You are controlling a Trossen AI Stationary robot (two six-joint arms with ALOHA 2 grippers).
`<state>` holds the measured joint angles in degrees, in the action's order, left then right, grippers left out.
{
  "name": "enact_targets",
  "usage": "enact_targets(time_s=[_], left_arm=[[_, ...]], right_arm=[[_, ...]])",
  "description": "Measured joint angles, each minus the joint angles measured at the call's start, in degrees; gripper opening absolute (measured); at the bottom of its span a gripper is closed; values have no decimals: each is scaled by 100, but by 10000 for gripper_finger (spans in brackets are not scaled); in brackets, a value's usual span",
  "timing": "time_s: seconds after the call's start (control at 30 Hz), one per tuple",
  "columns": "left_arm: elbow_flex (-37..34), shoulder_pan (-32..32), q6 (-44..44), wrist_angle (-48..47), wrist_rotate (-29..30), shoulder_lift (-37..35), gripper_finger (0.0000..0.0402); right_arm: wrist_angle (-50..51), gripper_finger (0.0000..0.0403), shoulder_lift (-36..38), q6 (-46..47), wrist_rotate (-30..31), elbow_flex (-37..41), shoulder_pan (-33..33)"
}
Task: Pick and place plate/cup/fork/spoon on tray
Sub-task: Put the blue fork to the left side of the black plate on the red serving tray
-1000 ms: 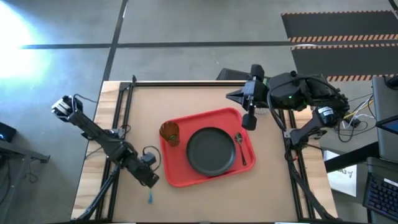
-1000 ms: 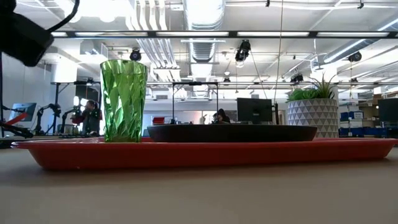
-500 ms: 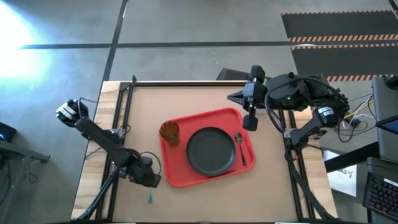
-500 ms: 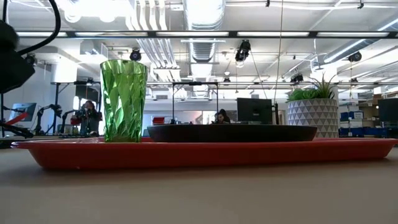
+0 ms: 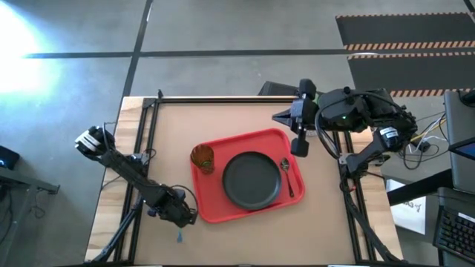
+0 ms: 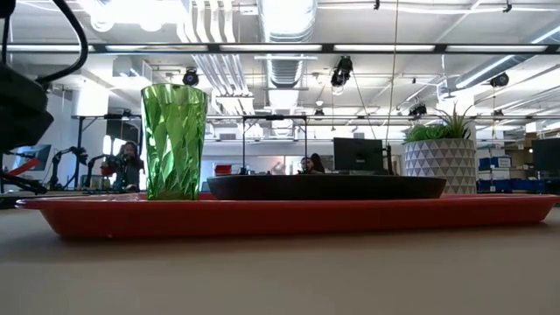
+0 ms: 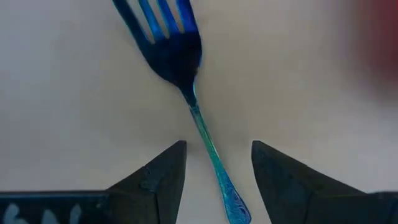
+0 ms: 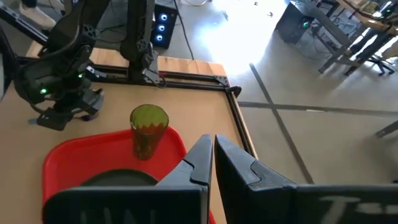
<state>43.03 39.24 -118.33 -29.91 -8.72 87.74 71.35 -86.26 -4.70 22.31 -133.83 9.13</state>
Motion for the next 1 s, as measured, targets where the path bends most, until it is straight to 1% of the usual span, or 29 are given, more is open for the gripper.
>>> enact_targets(time_s=[0.13, 0.4, 0.47, 0.53, 0.6, 0.67, 0.7, 0.87, 1.0], left_arm=[[4, 0, -22, 2, -58, 151, 166], [-35, 0, -282, 36, -61, 158, 162], [-86, 1, -290, 93, -73, 158, 147], [-122, 2, -285, 120, -91, 158, 120], [-146, 21, -285, 144, -123, 160, 80], [-192, 43, -261, 139, -128, 162, 30], [-203, 61, -237, 157, -124, 162, 17], [-208, 100, 21, 188, -39, 162, 3], [-199, 122, 63, 183, 267, 123, 2]], right_arm=[[7, 9, 0, 8, -34, 1, 0], [48, 9, 0, -51, -60, 1, 0], [48, 9, 0, -70, -179, 1, 0], [48, 9, 0, -109, -186, 1, 0], [48, 9, 0, -120, -193, 1, 0], [48, 9, 0, -135, -192, 1, 0], [49, 9, 0, -141, -193, 1, 0], [95, 9, 0, -149, -189, 1, 0], [94, 9, 0, -139, -180, 1, 0]])
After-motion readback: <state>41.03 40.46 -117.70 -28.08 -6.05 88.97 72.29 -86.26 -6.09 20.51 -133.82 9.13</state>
